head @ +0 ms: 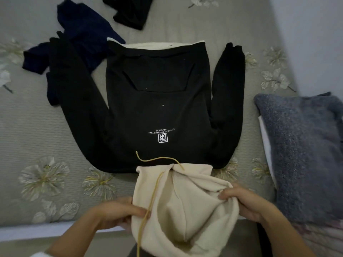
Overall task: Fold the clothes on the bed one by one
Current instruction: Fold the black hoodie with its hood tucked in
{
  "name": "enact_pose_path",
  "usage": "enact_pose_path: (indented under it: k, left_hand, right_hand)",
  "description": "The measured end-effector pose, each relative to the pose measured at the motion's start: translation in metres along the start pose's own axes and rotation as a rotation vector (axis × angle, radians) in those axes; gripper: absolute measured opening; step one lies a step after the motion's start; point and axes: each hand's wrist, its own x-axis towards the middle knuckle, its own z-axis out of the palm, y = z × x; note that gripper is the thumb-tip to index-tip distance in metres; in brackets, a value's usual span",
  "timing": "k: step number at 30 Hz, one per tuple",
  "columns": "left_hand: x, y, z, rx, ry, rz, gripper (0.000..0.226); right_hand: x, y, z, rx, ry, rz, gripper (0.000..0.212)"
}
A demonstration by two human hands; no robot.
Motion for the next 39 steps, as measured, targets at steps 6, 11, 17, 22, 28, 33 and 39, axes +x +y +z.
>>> enact_pose_path:
  k: [6, 11, 17, 22, 28, 33, 39]
  left_hand:
    - [-0.004, 0.021, -0.021, -0.451, -0.141, 0.041, 0.045]
    - [0.007, 0.083, -0.027, -1.010, -0.037, 0.571, 0.038]
    - [0.047, 0.098, -0.026, 0.055, 0.777, 0.830, 0.044]
    - [0.101, 0.081, -0.056, 1.243, 0.772, 0.545, 0.085]
    - [0.108, 0.071, -0.066, 1.516, 0.873, 0.334, 0.079]
    - [0.088, 0.050, -0.062, 1.491, 0.728, 0.303, 0.081]
    - [0.067, 0.029, -0.047, 1.291, 0.358, 0.069, 0.098]
  right_hand:
    - [0.017, -0.065, 0.012, 0.196, 0.101, -0.071, 0.036]
    - [0.061, -0.124, 0.030, 0.788, 0.233, -0.416, 0.041]
    - [0.100, -0.084, 0.076, -0.433, 0.567, -0.770, 0.047]
    - [0.150, -0.039, 0.059, -1.429, 0.438, -0.697, 0.093]
    - [0.159, -0.037, 0.023, -1.617, 0.416, -0.633, 0.079]
    - [0.136, -0.057, 0.021, -1.420, 0.190, -0.641, 0.055]
    - [0.115, -0.057, 0.027, -1.095, -0.154, -0.285, 0.040]
